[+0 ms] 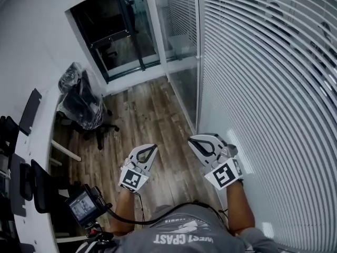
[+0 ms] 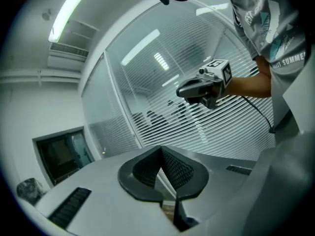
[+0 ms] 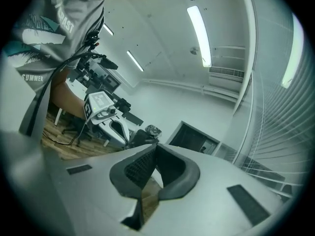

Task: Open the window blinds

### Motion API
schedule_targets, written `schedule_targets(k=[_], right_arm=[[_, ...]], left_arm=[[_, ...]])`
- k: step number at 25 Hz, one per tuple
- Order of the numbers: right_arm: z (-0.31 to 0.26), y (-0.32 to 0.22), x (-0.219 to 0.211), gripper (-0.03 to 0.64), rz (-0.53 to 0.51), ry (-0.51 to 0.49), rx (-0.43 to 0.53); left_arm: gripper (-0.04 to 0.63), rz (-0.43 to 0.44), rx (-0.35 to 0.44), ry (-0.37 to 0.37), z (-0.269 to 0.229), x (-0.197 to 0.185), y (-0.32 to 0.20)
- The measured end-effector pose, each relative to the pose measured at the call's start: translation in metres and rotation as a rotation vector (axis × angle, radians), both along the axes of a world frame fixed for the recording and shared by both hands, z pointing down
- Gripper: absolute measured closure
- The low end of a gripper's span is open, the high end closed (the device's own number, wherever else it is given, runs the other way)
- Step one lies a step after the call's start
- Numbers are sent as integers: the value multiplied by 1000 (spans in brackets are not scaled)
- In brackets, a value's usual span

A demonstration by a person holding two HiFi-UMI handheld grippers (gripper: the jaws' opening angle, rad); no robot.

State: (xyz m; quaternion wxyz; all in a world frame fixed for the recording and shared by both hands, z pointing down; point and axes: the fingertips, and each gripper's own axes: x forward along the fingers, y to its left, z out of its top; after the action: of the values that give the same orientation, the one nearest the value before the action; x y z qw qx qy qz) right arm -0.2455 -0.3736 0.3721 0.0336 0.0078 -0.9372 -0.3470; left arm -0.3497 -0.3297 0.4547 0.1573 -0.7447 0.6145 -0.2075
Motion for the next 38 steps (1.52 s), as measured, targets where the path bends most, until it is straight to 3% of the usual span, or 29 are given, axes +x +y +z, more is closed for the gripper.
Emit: schedule_targets(k=[6, 17, 21, 26, 29, 38], right_arm=[[3, -88, -28, 620, 57, 24, -9], [34, -238, -131, 621, 333, 75, 8], [48, -271, -150, 621, 445, 99, -10], [38, -301, -151, 621, 537, 142, -75], [38, -309, -153, 621, 574, 151, -79], [49, -313, -142, 621, 611, 183, -107]], left_arm=[[594, 67, 4, 3, -4, -38, -115], [594, 357, 74, -24, 5, -132, -361], [584, 370, 56, -70, 22, -153, -453], [497, 309, 49, -148, 2, -166, -546], [445, 298, 52, -177, 0, -173, -576], [443, 357, 70, -365, 14, -149, -610]])
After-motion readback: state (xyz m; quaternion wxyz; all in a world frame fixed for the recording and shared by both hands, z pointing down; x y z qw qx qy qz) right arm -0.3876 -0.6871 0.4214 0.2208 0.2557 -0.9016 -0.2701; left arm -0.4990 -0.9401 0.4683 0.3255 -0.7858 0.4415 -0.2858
